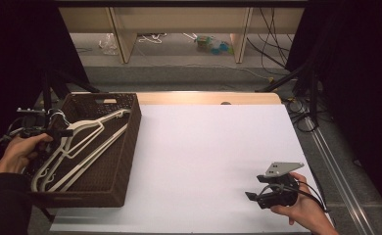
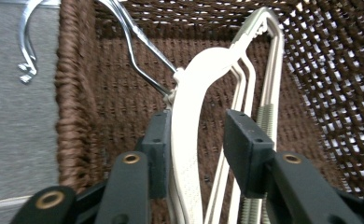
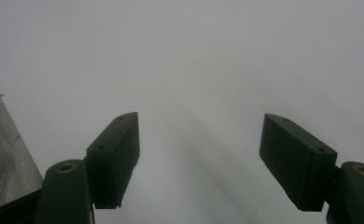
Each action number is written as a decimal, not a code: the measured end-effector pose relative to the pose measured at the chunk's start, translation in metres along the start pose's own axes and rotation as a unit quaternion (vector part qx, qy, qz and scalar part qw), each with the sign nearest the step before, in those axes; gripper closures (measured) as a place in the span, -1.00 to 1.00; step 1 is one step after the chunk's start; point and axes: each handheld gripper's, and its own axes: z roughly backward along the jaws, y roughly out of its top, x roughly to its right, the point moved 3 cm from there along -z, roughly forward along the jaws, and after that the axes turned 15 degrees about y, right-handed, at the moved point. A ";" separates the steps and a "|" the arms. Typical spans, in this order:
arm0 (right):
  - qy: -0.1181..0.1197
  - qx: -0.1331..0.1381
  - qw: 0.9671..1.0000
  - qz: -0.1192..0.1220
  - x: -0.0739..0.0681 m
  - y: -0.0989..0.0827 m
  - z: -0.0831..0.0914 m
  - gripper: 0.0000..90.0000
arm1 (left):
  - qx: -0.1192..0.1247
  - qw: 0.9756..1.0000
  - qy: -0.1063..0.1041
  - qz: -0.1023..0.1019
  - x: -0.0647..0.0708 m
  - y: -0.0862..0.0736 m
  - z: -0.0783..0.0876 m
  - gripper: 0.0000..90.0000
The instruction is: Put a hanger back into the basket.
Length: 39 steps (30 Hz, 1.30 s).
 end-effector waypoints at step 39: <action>-0.027 0.096 0.995 -0.002 -0.002 0.014 0.008 -0.51 | 0.236 0.967 -0.048 -0.084 0.156 -0.049 0.159 -0.37</action>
